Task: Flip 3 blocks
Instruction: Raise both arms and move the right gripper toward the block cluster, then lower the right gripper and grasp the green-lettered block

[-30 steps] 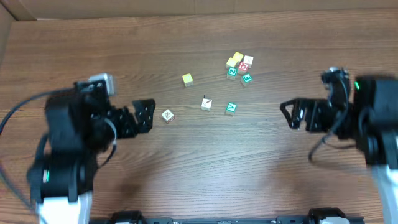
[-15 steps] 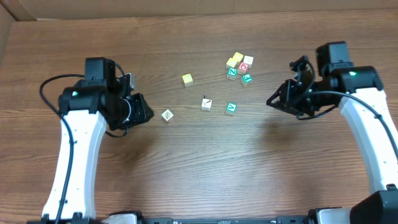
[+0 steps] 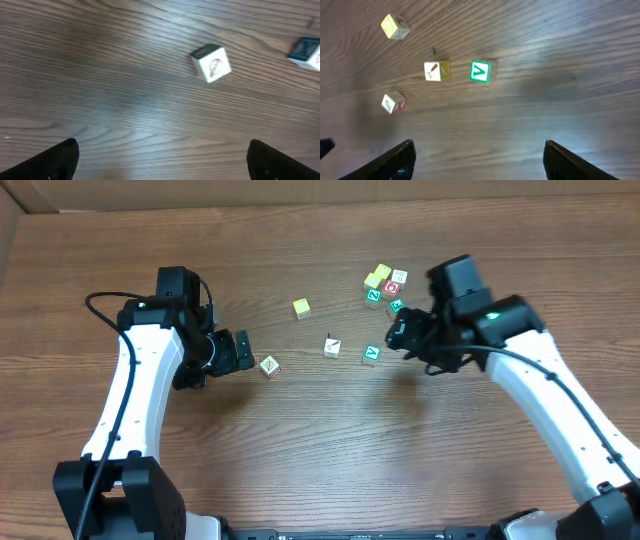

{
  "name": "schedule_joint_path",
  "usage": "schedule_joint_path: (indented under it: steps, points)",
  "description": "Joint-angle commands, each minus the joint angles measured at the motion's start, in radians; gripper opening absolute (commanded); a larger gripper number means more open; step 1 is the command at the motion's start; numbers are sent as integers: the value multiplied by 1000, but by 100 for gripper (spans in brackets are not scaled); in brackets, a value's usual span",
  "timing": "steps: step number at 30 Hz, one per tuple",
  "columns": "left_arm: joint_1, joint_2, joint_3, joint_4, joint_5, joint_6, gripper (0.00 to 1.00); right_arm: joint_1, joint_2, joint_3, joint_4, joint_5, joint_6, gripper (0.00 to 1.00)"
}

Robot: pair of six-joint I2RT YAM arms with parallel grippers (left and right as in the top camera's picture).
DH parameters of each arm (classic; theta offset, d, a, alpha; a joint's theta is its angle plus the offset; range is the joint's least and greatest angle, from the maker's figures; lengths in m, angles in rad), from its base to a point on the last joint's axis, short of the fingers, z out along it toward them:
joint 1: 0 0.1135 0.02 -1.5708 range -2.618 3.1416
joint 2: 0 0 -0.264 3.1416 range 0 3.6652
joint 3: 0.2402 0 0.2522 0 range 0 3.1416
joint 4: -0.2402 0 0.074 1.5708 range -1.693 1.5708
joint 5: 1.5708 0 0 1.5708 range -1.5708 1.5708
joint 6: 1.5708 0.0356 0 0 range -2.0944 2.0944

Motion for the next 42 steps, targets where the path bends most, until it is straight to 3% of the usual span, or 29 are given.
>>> schedule_joint_path:
  steps: [1,10,15,26,36,40,42]
  points:
    - [-6,7,21,4,-51,5,100,60,31,-5,31,121,95,83]
    - [-6,8,21,4,-50,5,100,113,186,-5,117,162,95,85]
    - [-6,8,21,4,-50,5,100,114,273,-5,164,163,94,82]
    - [-6,8,21,4,-50,5,100,114,377,-5,279,162,95,65]
    - [-6,8,21,4,-50,5,100,121,459,-5,336,163,94,66]
    - [-6,8,21,4,-50,5,100,121,464,-5,346,162,94,46]
    - [-6,8,21,4,-50,5,100,122,464,-5,341,163,93,43]
